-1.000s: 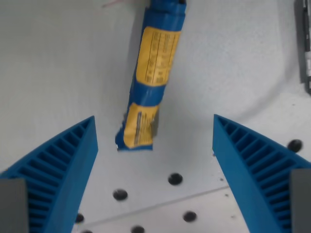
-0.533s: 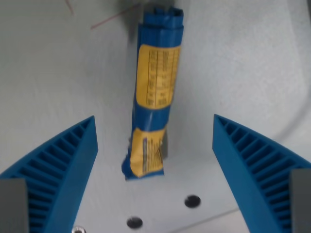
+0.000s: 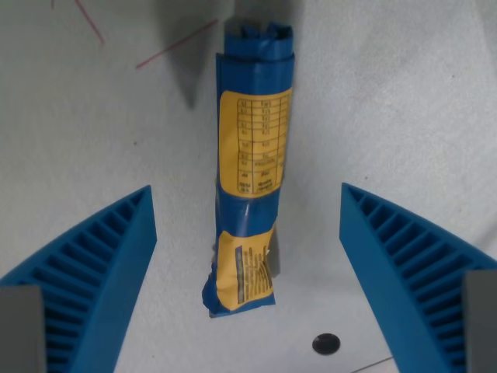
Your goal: Move above the blue bag
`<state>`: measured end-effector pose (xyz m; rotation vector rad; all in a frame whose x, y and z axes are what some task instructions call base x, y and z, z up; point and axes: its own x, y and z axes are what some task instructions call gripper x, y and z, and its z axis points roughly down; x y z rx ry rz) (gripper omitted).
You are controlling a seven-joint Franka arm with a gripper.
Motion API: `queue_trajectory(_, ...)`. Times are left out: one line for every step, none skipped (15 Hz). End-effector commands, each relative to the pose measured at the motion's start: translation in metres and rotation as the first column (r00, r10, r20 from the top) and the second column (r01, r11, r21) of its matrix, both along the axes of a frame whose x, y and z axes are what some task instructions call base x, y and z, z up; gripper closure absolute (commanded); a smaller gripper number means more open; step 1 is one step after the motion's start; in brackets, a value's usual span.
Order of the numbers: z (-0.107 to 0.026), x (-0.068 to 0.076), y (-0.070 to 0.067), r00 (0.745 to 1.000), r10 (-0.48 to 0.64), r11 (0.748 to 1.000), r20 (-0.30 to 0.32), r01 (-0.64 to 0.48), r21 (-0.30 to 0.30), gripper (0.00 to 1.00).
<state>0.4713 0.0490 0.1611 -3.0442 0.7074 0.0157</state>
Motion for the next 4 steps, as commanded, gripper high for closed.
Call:
queue_trajectory(-0.0042,-0.0022,-0.0007,0.996,-0.048,0.997,0.076,0.052,-0.049,0.00)
queue_trajectory(-0.0047,-0.0022,-0.0005,0.996,-0.044,0.998,0.076,0.048,-0.050,0.00)
queue_trajectory(-0.0052,-0.0023,-0.0003,0.996,-0.040,0.998,0.076,0.044,-0.050,0.00)
queue_trajectory(-0.0052,-0.0023,-0.0003,0.996,-0.040,0.998,0.076,0.044,-0.050,0.00)
